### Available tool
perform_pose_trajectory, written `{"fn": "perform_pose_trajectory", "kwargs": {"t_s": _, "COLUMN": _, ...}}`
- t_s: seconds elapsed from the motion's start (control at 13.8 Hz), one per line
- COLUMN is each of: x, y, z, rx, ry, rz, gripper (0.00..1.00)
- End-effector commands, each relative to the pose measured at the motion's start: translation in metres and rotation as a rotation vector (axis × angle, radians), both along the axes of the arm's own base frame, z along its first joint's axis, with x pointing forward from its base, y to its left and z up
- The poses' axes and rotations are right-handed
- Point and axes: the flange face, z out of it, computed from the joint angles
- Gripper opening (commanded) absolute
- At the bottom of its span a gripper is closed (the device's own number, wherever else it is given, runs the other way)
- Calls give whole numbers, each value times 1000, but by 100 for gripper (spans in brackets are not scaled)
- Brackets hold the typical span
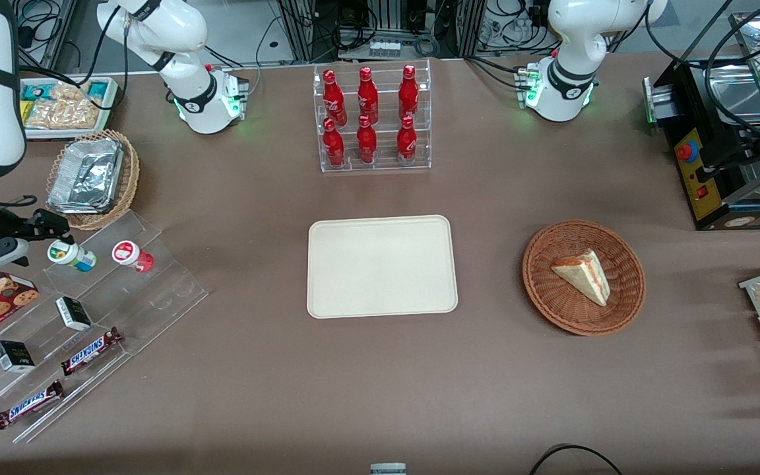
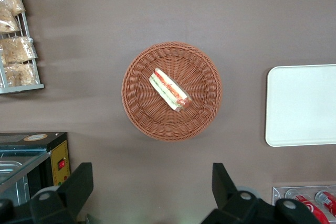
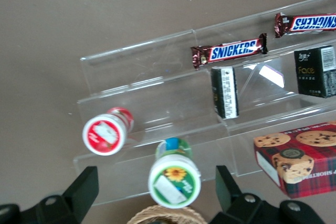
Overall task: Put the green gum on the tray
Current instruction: 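Lower the right gripper over the green-capped gum bottle on the acrylic rack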
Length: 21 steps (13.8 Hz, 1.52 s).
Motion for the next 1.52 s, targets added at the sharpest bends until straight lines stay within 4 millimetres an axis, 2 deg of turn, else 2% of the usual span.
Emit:
{"fn": "perform_pose_trajectory", "kwargs": {"t_s": 0.0, "x": -19, "y": -1, "z": -12, "rx": -23, "ry": -55, "rz": 66, "gripper": 99}}
{"fn": "perform_pose_trajectory", "kwargs": {"t_s": 0.14, "x": -27, "y": -13, "z": -25, "rx": -21, "ry": -49, "rz": 41, "gripper": 99}}
{"fn": "perform_pose_trajectory", "kwargs": {"t_s": 0.43, "x": -31, "y": -23, "z": -39, "rx": 1, "ry": -29, "rz": 7, "gripper": 99}}
{"fn": "perform_pose_trajectory", "kwargs": {"t_s": 0.72, "x": -34, "y": -23, "z": -52, "rx": 3, "ry": -22, "rz": 5, "gripper": 99}}
{"fn": "perform_pose_trajectory", "kwargs": {"t_s": 1.45, "x": -30, "y": -24, "z": -68, "rx": -6, "ry": -44, "rz": 6, "gripper": 99}}
